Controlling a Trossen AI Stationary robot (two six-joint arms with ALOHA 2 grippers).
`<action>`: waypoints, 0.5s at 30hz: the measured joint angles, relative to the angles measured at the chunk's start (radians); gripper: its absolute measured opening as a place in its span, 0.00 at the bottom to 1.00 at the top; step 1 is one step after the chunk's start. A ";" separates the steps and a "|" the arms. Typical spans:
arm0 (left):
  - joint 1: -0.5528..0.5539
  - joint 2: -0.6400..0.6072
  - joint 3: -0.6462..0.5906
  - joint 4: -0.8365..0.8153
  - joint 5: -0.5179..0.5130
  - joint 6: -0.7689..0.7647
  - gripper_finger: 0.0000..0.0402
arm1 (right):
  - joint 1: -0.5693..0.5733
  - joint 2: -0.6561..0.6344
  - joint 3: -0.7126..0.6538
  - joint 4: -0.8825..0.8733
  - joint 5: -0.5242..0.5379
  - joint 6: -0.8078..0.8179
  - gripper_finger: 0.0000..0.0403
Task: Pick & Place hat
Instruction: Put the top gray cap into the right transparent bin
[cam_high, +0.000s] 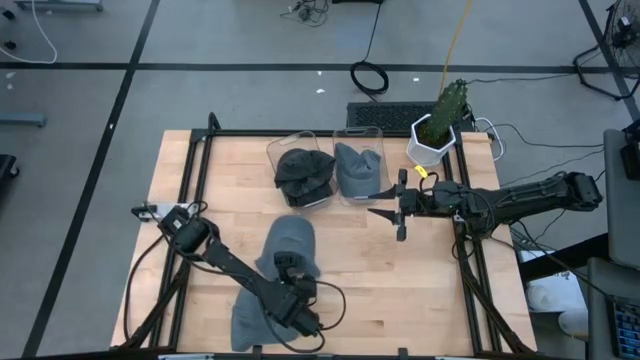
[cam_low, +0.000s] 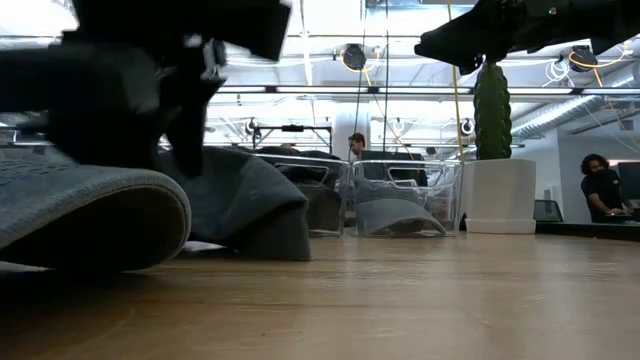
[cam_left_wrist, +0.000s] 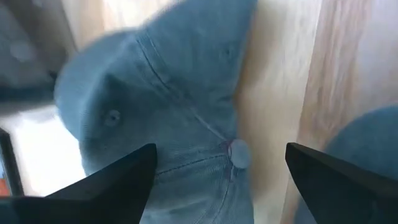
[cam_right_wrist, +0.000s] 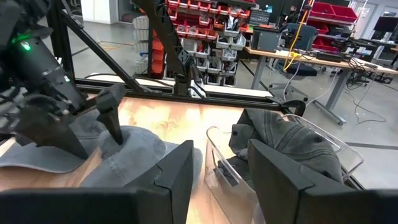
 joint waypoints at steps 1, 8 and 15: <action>0.002 0.000 -0.011 0.000 0.010 -0.008 0.91 | 0.000 0.000 0.000 0.000 0.000 0.000 0.35; 0.009 0.000 -0.069 -0.017 -0.092 -0.009 0.91 | 0.000 0.000 0.000 0.003 0.000 -0.005 0.35; 0.006 -0.005 -0.058 -0.163 -0.297 -0.101 0.91 | 0.000 0.000 0.000 0.001 0.000 -0.007 0.35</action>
